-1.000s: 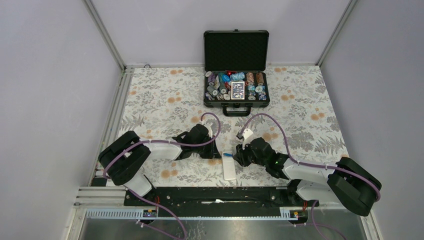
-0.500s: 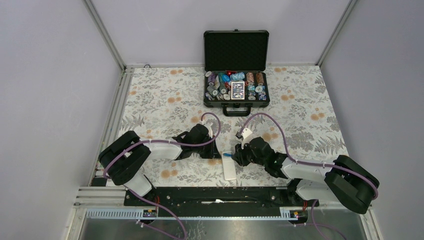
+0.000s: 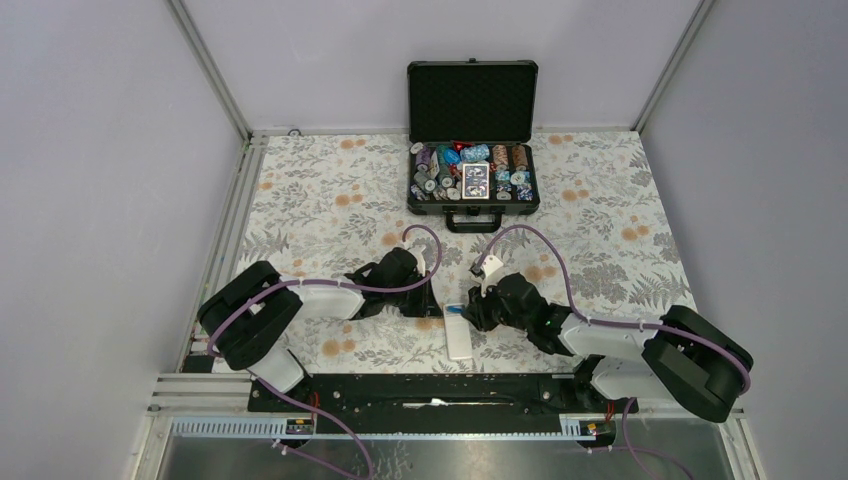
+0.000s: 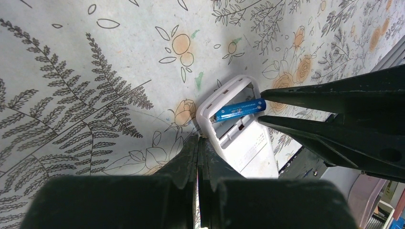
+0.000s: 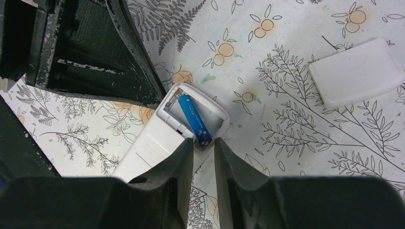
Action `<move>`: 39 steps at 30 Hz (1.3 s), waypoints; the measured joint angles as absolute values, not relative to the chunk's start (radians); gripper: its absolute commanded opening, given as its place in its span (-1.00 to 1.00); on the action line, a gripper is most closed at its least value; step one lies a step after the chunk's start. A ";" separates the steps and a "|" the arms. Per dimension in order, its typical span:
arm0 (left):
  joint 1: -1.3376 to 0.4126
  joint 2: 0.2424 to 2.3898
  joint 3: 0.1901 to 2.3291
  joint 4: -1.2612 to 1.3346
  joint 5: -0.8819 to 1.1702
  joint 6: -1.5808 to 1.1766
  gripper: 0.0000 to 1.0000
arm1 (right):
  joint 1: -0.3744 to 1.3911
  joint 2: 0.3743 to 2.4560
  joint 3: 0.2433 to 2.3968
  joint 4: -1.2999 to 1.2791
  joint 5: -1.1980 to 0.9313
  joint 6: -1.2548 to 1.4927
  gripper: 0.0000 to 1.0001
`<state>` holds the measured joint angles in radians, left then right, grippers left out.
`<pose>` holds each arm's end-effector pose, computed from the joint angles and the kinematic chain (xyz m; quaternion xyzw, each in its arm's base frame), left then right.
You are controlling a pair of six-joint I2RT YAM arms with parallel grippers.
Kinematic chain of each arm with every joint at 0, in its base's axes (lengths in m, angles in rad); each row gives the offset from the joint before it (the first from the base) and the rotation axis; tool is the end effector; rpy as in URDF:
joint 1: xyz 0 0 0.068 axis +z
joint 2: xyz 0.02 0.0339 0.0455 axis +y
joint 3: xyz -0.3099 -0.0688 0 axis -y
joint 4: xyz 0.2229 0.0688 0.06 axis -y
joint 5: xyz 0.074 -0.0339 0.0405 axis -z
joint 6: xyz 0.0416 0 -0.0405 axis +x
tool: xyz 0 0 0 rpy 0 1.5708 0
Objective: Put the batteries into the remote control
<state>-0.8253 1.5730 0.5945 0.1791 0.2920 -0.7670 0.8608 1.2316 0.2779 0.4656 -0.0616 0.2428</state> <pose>0.1772 -0.2096 0.1903 0.0814 0.9147 -0.3603 0.1640 0.1264 0.1509 0.2045 -0.2756 0.8112 0.2925 0.4248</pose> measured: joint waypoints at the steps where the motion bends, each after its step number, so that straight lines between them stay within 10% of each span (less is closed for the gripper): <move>1: -0.825 1.573 0.595 0.179 0.292 -0.767 -1.00 | 0.861 1.234 0.278 0.469 -0.060 0.243 -0.41; 39: -0.825 1.588 0.602 0.189 0.312 -0.767 -1.00 | 0.861 1.248 0.279 0.514 -0.009 0.242 -0.41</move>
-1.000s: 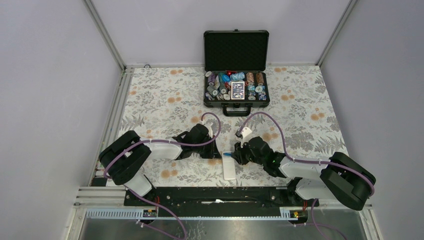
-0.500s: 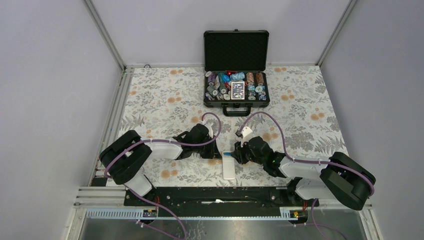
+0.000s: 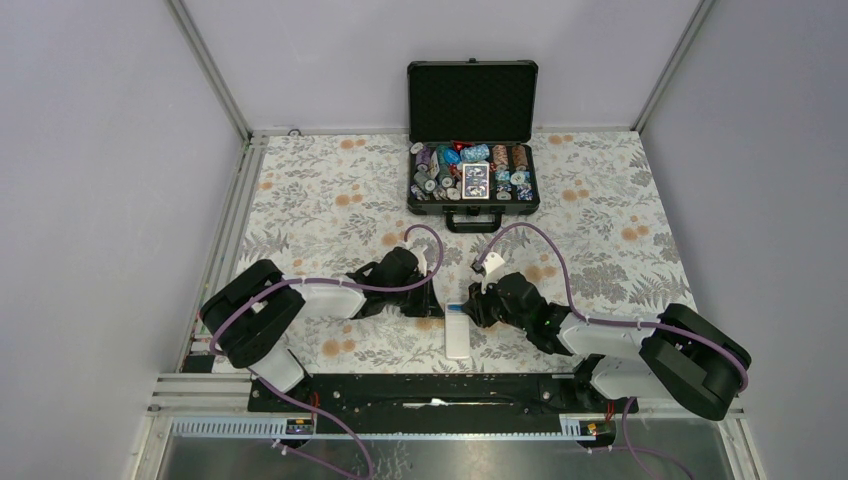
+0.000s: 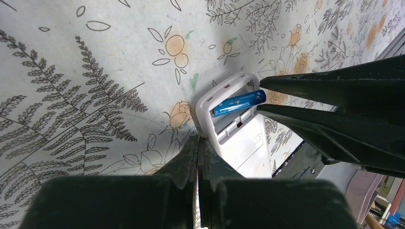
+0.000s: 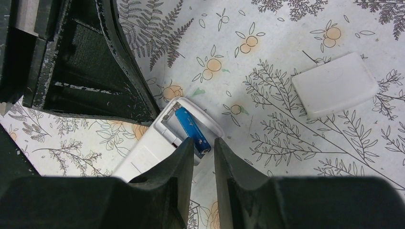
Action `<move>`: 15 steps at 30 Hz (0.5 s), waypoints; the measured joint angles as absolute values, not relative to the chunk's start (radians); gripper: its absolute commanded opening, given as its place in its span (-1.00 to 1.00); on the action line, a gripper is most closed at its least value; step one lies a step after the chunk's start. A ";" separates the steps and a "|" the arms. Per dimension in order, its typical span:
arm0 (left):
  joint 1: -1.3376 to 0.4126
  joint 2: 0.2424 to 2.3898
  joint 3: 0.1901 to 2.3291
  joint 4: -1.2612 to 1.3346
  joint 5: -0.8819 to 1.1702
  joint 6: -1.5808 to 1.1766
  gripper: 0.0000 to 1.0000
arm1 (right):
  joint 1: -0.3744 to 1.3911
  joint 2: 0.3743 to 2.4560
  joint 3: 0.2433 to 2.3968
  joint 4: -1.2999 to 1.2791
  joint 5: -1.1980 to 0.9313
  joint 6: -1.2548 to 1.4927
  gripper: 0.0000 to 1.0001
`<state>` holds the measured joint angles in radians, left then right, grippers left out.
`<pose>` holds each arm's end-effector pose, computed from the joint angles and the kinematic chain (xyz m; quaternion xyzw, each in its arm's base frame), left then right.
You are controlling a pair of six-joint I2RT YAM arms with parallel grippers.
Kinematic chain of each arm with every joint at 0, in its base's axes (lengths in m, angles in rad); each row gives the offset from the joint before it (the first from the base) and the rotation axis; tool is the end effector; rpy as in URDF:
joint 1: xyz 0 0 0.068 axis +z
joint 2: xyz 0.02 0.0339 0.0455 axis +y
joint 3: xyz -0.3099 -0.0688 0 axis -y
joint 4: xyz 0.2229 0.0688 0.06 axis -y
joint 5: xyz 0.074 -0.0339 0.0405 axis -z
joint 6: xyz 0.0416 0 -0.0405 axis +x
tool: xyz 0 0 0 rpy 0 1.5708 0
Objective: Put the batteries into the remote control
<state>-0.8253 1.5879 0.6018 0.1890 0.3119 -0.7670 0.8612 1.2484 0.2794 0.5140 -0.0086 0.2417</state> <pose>0.1790 -0.2127 0.1893 0.0852 0.9128 -0.3670 0.1579 0.1309 0.1529 0.2069 -0.2608 0.8073 0.2805 0.4490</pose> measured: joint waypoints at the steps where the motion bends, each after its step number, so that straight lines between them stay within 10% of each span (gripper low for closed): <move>1: -0.825 1.588 0.602 0.189 0.312 -0.767 -1.00 | 0.861 1.248 0.279 0.514 -0.009 0.242 -0.41; 15: -0.825 1.588 0.607 0.180 0.311 -0.763 -1.00 | 0.861 1.158 0.297 0.448 0.012 0.244 -0.39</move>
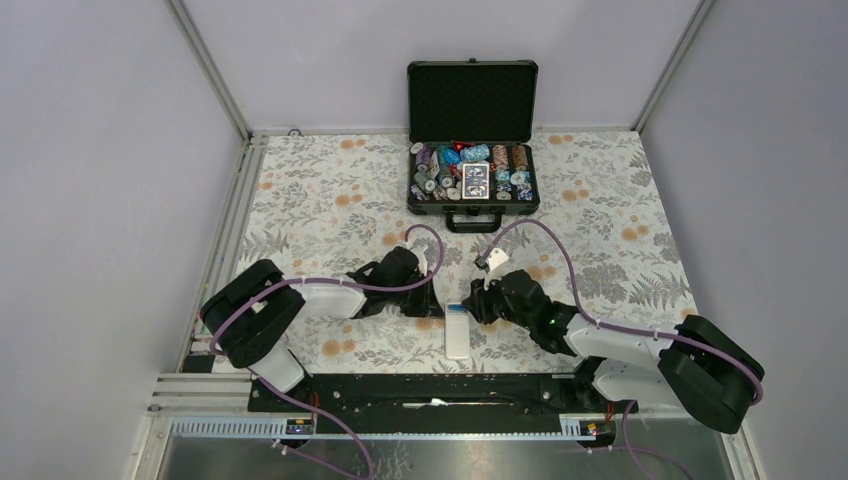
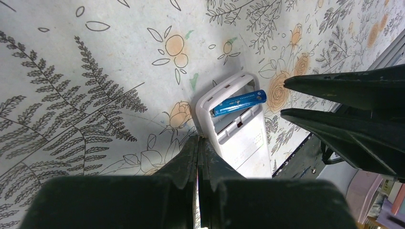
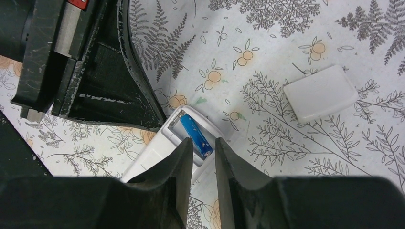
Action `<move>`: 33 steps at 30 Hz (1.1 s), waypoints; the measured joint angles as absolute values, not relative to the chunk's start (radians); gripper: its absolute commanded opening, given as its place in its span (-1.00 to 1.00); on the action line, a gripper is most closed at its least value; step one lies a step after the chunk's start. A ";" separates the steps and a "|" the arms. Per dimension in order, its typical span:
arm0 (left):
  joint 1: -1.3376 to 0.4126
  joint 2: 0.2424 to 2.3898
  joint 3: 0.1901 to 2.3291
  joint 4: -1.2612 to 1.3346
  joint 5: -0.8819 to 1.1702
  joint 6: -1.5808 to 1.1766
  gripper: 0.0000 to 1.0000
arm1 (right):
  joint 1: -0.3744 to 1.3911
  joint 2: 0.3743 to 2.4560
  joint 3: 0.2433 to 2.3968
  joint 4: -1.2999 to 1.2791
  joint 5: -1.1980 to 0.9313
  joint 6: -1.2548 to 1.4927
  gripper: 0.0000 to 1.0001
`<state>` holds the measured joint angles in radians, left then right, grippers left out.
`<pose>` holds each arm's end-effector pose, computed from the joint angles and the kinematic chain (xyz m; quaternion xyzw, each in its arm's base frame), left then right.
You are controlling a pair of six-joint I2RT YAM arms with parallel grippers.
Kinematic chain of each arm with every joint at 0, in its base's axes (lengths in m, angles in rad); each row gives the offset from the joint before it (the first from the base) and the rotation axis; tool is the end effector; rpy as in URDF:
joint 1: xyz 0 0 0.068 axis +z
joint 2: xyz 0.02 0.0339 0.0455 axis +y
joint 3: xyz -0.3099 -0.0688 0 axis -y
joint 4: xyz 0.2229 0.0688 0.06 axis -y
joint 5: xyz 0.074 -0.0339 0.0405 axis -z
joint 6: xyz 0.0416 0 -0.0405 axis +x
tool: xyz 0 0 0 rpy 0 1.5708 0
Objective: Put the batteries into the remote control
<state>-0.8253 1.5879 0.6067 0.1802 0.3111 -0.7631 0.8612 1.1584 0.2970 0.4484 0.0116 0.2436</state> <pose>0.1793 -0.2130 0.1899 0.0866 0.9134 -0.3652 0.1575 0.1257 0.1456 0.2210 -0.2514 0.7984 0.2829 0.4683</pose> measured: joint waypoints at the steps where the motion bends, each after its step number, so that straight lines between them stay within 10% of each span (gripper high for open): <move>1: -0.825 1.588 0.607 0.179 0.311 -0.763 -1.00 | 0.861 1.158 0.302 0.434 0.012 0.249 -0.39; 33: -0.823 1.579 0.635 0.123 0.246 -0.743 -0.83 | 0.861 1.209 0.355 0.322 0.042 0.411 -0.45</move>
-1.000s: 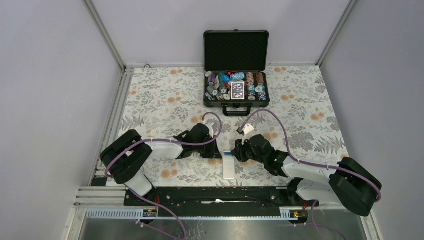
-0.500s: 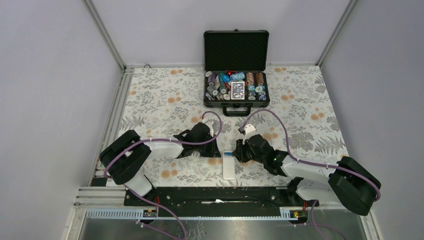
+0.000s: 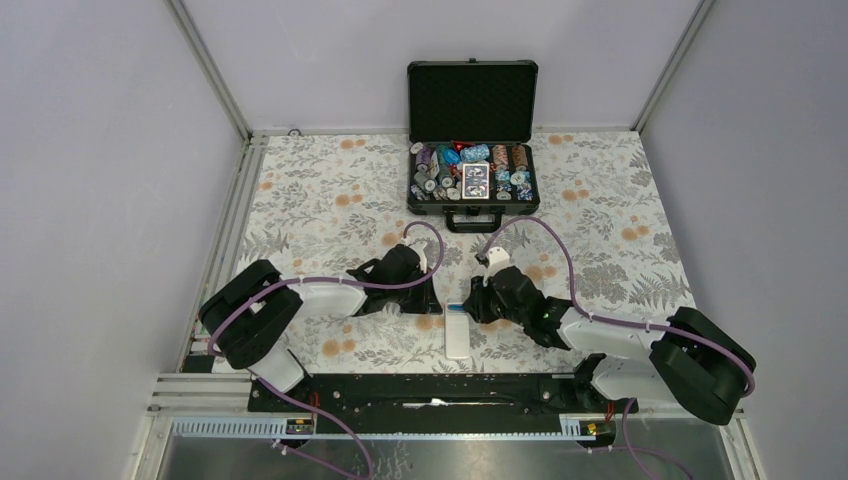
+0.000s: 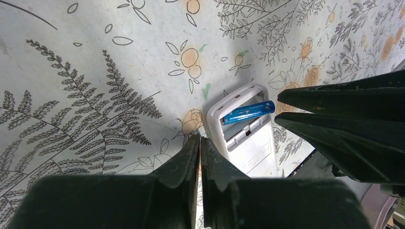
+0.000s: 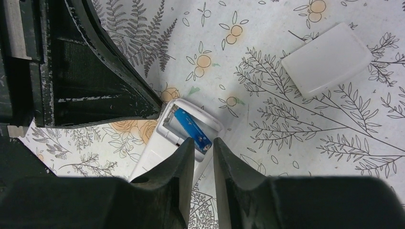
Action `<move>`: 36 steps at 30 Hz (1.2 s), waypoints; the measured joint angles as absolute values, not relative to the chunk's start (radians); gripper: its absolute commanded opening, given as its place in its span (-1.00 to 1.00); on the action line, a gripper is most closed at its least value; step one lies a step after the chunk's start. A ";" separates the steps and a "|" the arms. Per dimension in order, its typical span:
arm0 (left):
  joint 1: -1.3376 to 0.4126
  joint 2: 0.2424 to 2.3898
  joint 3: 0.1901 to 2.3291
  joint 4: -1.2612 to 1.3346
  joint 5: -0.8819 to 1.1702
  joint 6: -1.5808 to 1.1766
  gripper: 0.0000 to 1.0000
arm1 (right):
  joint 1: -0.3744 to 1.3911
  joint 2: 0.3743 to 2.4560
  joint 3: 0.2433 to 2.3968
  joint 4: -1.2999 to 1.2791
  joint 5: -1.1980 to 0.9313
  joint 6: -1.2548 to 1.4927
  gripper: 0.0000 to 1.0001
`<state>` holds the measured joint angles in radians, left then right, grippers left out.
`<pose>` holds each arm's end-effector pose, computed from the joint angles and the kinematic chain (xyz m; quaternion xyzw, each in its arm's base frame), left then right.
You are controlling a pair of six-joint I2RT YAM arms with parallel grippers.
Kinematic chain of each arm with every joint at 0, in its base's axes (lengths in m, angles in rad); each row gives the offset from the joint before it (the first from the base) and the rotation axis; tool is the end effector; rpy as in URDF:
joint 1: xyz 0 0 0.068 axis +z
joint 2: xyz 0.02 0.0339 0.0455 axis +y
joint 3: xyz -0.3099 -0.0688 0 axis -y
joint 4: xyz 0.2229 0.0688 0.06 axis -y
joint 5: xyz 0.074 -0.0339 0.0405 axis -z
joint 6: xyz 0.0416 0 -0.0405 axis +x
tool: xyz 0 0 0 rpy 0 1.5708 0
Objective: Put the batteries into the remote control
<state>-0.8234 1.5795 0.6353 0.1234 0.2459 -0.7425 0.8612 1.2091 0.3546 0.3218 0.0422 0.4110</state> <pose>0.1829 -0.2122 0.1943 0.0822 0.9209 -0.3373 0.1772 0.1326 0.1517 0.2159 -0.1836 0.8485 0.2799 0.4098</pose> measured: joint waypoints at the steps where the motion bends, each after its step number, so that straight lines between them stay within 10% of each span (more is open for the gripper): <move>1: -0.823 1.579 0.635 0.124 0.246 -0.743 -0.84 | 0.861 1.215 0.358 0.322 0.041 0.415 -0.45; 36: -0.820 1.606 0.654 0.135 0.266 -0.742 -0.88 | 0.861 1.247 0.384 0.289 0.031 0.451 -0.67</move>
